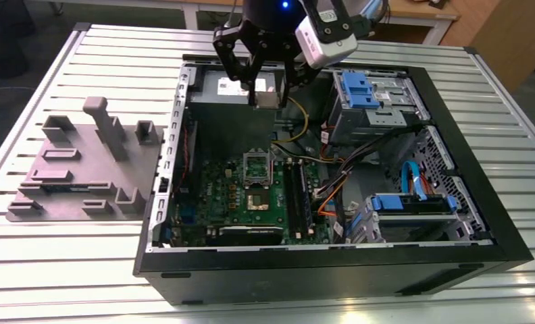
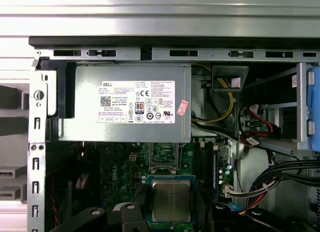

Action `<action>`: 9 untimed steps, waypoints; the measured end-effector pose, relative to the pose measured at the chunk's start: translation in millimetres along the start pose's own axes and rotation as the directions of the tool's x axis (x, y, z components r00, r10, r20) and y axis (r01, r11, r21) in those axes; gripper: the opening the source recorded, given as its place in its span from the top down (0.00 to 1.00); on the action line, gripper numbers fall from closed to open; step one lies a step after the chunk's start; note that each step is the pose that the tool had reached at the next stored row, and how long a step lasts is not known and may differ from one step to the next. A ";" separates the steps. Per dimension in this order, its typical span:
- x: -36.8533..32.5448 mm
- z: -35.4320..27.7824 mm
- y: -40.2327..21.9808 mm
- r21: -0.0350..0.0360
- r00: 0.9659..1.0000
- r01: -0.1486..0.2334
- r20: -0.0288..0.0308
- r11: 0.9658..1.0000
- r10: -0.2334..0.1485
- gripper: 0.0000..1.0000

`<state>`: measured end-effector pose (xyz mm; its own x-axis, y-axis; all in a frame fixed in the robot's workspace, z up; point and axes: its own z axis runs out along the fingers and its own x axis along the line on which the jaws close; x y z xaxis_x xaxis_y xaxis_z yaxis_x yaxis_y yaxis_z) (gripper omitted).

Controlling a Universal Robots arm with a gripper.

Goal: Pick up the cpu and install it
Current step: 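Place the cpu into insertion slot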

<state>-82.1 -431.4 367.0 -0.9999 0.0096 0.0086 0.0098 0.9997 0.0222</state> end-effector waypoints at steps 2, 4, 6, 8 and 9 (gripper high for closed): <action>0.0 0.4 0.0 0.000 1.000 0.000 0.000 1.000 0.000 0.53; 0.0 0.7 0.0 0.000 1.000 0.000 0.000 1.000 0.000 0.53; 0.0 1.1 0.0 0.000 1.000 0.000 0.000 1.000 0.000 0.53; -0.1 5.3 -0.1 0.000 1.000 0.000 0.000 1.000 0.000 0.53; 0.0 5.4 -0.1 0.000 1.000 0.000 0.000 1.000 0.000 0.53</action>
<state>-82.1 -431.4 361.6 -0.9999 0.0096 0.0086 0.0098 0.9997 0.0220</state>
